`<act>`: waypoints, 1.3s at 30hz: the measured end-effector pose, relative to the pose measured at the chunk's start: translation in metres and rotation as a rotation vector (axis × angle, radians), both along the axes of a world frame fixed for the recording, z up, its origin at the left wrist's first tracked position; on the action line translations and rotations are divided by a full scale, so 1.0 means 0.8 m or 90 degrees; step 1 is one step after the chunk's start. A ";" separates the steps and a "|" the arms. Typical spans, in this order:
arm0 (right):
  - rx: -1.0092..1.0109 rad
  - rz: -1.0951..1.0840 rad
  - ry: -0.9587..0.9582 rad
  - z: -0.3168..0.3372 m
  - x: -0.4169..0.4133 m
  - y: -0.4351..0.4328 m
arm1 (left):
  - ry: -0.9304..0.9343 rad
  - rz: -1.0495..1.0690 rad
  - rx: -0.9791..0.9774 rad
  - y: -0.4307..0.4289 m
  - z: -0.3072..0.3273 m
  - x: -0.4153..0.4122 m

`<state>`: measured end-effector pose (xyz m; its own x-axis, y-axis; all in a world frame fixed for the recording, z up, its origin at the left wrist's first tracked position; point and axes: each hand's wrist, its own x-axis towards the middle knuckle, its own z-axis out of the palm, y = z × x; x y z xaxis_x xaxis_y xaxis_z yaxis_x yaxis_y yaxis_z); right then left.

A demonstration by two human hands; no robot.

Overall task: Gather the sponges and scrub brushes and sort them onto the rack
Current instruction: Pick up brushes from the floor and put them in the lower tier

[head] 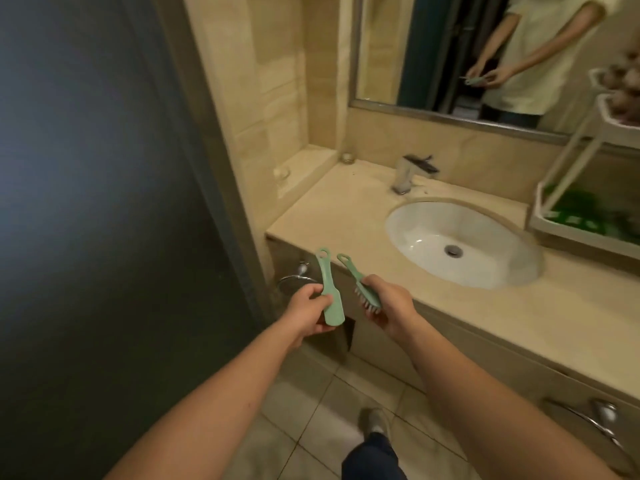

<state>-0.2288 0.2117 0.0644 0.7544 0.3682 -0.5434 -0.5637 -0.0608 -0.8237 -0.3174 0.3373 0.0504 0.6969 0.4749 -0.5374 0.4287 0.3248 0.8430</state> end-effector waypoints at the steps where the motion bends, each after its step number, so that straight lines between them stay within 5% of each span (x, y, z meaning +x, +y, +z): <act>1: 0.000 -0.016 0.001 0.002 0.010 -0.014 | -0.005 -0.019 -0.001 -0.010 0.003 0.014; 26: -0.052 -0.404 -0.047 0.012 0.386 -0.349 | -0.061 -0.406 0.071 -0.325 0.045 0.480; 39: -0.054 -0.506 0.014 0.003 0.527 -0.469 | -0.071 -0.497 0.131 -0.446 0.034 0.658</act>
<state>0.1930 -0.1634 0.0670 0.7622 -0.3181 -0.5638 -0.4810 0.3046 -0.8221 0.2093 -0.0191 0.0779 0.9125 -0.0879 -0.3996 0.3769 -0.1992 0.9046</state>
